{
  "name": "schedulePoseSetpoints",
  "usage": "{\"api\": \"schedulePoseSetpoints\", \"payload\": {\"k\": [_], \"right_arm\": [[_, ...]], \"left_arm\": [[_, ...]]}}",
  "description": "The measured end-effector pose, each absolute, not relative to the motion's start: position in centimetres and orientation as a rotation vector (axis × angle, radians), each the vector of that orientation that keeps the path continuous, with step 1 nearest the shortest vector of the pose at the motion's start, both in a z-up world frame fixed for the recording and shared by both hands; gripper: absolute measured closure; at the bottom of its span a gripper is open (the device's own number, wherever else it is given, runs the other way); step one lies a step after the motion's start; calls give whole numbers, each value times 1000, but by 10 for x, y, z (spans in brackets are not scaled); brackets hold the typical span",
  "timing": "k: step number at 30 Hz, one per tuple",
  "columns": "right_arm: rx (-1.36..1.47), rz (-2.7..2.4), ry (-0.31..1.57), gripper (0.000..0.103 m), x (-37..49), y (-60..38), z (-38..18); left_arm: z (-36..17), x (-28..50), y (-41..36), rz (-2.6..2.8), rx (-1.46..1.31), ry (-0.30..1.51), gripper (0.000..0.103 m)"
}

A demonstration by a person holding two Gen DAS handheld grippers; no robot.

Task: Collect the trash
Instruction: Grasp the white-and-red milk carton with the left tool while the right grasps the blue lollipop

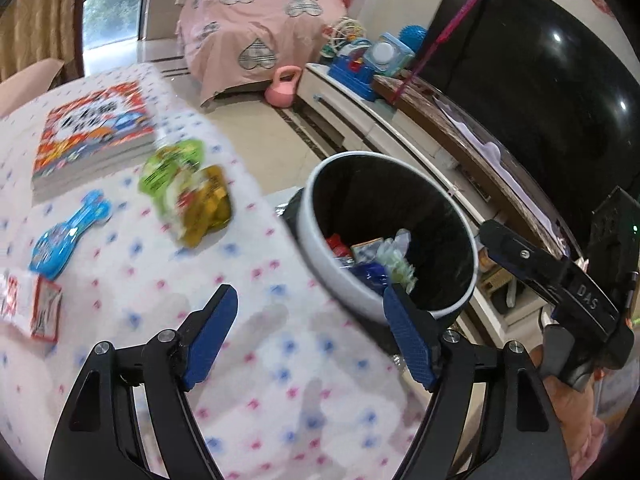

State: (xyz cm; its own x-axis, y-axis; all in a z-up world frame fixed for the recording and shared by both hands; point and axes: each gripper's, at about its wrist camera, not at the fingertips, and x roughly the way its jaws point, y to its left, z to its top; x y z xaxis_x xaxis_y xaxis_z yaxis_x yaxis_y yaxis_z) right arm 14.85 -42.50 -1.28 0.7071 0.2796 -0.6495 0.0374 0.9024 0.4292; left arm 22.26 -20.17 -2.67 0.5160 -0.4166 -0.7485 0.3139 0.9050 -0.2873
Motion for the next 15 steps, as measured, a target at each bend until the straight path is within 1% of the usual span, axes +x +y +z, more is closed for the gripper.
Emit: {"api": "schedulePoseSetpoints", "payload": {"k": [8, 15], "right_arm": [[419, 182, 781, 13, 135, -394, -11], [428, 233, 782, 13, 124, -364, -8]], "left_arm": [[-39, 208, -150, -373, -198, 952, 26], [-46, 205, -111, -296, -199, 929, 26]]}}
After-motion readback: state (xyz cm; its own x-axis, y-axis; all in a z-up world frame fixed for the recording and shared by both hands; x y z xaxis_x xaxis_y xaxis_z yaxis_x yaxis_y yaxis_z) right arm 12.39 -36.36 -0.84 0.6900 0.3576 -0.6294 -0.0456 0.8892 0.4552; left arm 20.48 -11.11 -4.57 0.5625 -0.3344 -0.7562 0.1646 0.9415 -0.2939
